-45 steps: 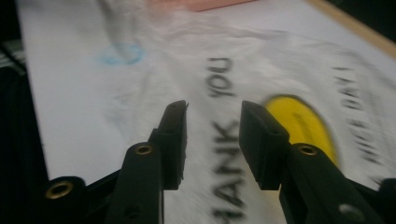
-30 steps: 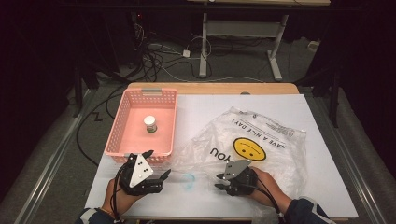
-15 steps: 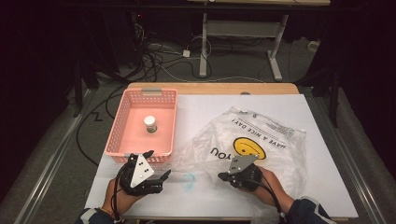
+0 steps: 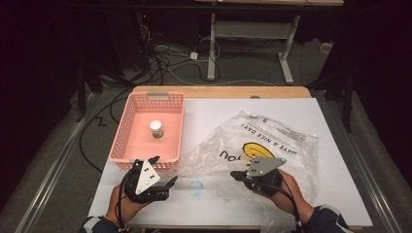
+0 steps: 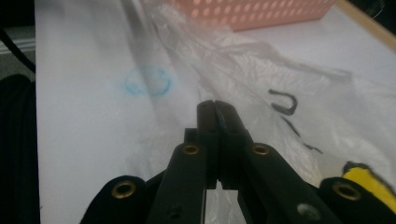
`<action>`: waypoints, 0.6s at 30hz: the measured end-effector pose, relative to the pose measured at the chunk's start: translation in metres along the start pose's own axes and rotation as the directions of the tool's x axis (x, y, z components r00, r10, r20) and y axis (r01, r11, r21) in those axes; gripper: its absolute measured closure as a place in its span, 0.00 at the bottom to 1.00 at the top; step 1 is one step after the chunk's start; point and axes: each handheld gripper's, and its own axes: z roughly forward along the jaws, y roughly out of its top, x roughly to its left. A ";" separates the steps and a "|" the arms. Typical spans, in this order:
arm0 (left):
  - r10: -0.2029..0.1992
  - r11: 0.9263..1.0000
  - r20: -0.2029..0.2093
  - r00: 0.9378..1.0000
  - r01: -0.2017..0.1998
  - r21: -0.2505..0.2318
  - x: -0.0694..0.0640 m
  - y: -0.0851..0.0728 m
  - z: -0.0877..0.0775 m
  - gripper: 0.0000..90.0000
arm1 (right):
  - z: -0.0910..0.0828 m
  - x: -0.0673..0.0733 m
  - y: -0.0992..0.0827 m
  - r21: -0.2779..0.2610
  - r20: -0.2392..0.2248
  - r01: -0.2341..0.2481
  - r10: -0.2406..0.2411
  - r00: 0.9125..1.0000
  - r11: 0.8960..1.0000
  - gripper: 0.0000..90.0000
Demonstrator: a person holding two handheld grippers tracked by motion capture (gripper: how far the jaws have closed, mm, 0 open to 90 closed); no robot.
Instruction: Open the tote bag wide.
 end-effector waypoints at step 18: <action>-0.080 0.997 -0.112 0.990 0.080 -0.007 0.064 0.038 0.009 0.20 | -0.031 -0.009 0.024 -0.142 0.162 0.031 -0.008 0.987 0.989 1.00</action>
